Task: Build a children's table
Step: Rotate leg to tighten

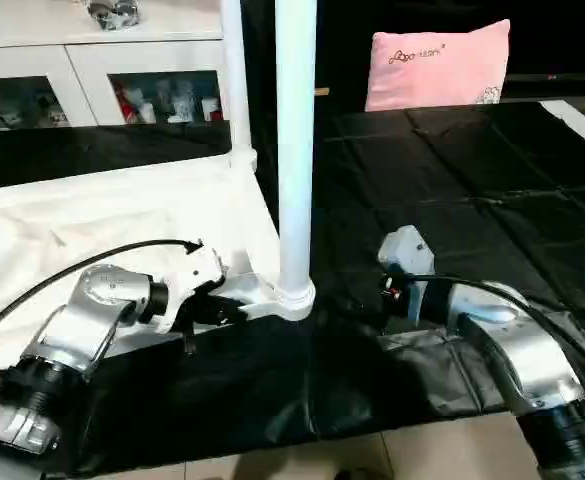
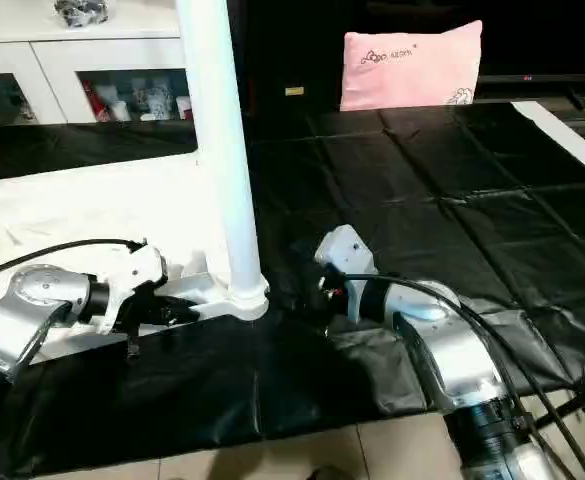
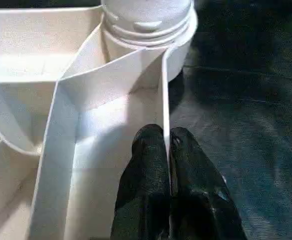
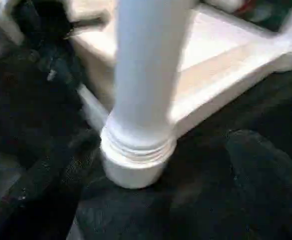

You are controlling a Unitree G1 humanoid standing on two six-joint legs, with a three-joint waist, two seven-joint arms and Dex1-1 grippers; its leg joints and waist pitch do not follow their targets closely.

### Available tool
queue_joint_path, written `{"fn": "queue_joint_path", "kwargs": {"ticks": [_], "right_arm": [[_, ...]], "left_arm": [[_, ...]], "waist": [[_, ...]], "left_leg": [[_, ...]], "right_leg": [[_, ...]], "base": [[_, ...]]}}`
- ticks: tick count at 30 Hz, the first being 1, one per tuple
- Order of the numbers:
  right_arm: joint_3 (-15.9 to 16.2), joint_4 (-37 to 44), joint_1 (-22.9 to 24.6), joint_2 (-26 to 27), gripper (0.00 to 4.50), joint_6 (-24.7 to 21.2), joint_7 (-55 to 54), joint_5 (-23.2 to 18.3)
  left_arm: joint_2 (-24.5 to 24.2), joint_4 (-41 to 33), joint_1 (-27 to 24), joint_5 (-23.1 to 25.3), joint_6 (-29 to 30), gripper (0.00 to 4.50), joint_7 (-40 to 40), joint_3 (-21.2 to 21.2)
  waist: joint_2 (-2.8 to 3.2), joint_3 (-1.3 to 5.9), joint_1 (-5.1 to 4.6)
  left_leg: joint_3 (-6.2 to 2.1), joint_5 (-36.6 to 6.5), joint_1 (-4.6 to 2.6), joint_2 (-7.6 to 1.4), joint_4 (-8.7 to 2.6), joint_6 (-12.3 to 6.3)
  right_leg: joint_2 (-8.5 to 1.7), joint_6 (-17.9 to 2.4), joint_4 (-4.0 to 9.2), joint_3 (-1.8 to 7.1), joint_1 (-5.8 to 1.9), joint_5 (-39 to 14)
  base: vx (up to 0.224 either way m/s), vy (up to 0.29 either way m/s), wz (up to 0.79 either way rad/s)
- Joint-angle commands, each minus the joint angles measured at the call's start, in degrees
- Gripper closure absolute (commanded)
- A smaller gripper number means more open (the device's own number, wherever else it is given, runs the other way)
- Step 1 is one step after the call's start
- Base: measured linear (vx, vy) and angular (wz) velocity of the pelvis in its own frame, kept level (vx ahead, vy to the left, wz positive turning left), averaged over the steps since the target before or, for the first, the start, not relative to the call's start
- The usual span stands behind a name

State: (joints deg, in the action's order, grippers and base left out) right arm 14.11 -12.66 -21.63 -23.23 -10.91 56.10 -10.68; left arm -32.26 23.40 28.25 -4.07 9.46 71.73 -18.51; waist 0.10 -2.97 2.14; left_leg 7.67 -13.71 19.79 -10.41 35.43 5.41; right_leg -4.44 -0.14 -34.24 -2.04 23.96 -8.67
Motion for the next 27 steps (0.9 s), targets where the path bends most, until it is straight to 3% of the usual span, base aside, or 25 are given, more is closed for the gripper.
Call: {"fn": "queue_joint_path", "kwargs": {"ticks": [1,2,4,7,8,11,15,23,27], "right_arm": [[0.58,-0.40,-0.45,-0.05,0.00,1.00,1.25,0.51],[0.60,-0.40,-0.42,-0.04,0.00,1.02,1.27,0.51],[0.61,-0.36,-0.37,-0.02,0.00,1.01,1.32,0.46],[0.54,-0.54,-0.43,0.06,0.00,1.18,1.61,0.34],[0.53,-0.55,-0.45,0.07,0.00,1.19,1.64,0.33],[0.64,-3.31,-1.49,0.23,0.00,3.13,4.66,-0.52],[0.98,-4.04,-2.01,0.04,0.33,2.90,8.22,-2.11],[1.68,-8.47,-5.31,0.81,0.91,3.07,12.99,-2.34],[3.00,-9.13,-5.99,0.19,1.28,1.78,16.61,-2.39]], "left_arm": [[0.66,-0.98,0.75,-0.12,-2.07,4.49,2.95,-2.16],[0.60,-1.05,0.72,-0.11,-2.02,4.49,3.01,-2.20],[0.53,-1.17,0.69,-0.10,-1.93,4.49,3.07,-2.24],[0.36,-1.31,0.83,-0.02,-2.47,4.49,3.91,-2.59],[0.36,-1.31,0.84,-0.02,-2.49,4.49,3.95,-2.60],[0.53,0.12,1.59,0.45,-4.48,4.49,6.13,-2.99],[0.17,-0.29,1.52,1.09,-5.50,4.50,8.00,-4.17],[0.72,0.30,1.80,2.36,-6.93,4.50,8.68,-5.31],[0.92,1.37,2.23,2.96,-7.66,4.50,8.55,-5.46]], "waist": [[0.24,3.68,-0.22],[0.33,3.83,0.06],[0.29,3.81,0.29],[0.20,3.71,0.41],[0.62,3.70,0.46],[0.47,3.74,0.39],[0.54,3.80,0.64],[0.47,3.74,0.87],[0.51,3.86,1.03]], "left_leg": [[1.10,-7.20,0.05,-1.58,-4.91,-2.68],[1.31,-4.97,0.10,-1.73,-4.80,-3.28],[1.55,-3.63,0.33,-1.80,-4.77,-3.43],[1.56,-5.06,0.35,-1.78,-4.89,-2.69],[1.50,-5.49,0.32,-1.78,-4.90,-2.49],[1.54,-6.39,0.30,-1.73,-4.90,-2.08],[1.55,-5.54,0.26,-1.88,-4.85,-2.77],[1.54,-7.39,0.21,-1.94,-4.98,-2.00],[1.55,-6.14,0.28,-1.97,-4.87,-2.44]], "right_leg": [[-2.58,-15.31,3.04,1.91,-3.22,-11.41],[-2.52,-16.08,2.58,1.76,-3.32,-7.69],[-2.47,-16.28,2.31,1.60,-3.55,-5.81],[-2.57,-15.59,2.50,1.60,-3.62,-8.24],[-2.60,-15.54,2.50,1.59,-3.60,-8.73],[-2.56,-15.40,2.68,1.58,-3.55,-9.55],[-2.56,-16.27,2.43,1.54,-3.61,-7.25],[-2.67,-16.01,2.64,1.54,-3.57,-10.00],[-2.54,-16.39,2.35,1.41,-3.65,-8.05]], "base": [[0.000,0.000,0.00],[0.000,0.000,0.00],[0.000,0.000,0.00],[0.000,0.000,0.00],[0.000,0.000,0.00],[0.000,0.000,0.00],[0.000,0.000,0.00],[0.000,0.000,0.00],[0.000,0.000,0.00]]}}
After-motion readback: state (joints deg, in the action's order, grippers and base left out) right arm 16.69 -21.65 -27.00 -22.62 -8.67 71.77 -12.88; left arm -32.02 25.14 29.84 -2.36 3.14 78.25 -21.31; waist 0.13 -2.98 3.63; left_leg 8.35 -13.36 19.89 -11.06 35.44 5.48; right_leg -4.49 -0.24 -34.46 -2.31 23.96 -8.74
